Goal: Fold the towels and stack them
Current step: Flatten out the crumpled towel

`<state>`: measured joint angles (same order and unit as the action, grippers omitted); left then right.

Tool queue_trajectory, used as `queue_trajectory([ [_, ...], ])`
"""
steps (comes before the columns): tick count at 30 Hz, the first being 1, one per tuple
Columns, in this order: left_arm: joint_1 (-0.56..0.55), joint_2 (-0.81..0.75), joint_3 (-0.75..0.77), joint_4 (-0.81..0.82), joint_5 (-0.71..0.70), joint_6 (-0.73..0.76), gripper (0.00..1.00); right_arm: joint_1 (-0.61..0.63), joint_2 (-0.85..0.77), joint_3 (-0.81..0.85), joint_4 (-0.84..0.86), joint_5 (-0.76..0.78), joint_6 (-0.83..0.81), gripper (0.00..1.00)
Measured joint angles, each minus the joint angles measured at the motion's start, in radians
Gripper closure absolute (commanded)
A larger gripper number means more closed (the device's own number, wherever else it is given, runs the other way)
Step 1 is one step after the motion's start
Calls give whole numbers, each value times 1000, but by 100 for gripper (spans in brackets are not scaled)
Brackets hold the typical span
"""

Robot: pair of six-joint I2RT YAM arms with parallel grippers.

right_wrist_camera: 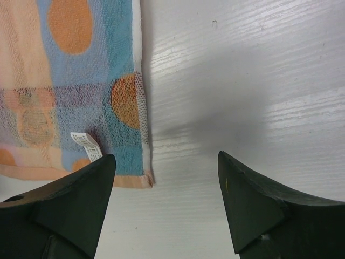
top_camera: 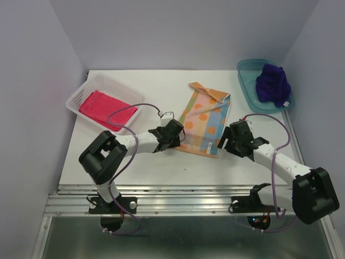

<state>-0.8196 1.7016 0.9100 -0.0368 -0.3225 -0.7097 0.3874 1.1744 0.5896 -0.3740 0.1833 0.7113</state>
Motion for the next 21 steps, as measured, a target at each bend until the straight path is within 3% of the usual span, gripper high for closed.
queue_trajectory([
  [7,-14,0,-3,-18,-35,-59,51,0,-2,-5,0,0,-5,21],
  [13,-37,0,-9,-27,-56,-93,66,1,-2,-10,0,-3,-15,23],
  [15,-47,1,-8,-33,-67,-105,74,5,-2,-10,0,-3,-16,24],
  [18,-58,1,-9,-52,-82,-135,100,14,-2,-10,0,-4,-15,28],
  [21,-63,-3,-13,-54,-87,-164,100,36,-1,-10,0,-5,-15,30],
])
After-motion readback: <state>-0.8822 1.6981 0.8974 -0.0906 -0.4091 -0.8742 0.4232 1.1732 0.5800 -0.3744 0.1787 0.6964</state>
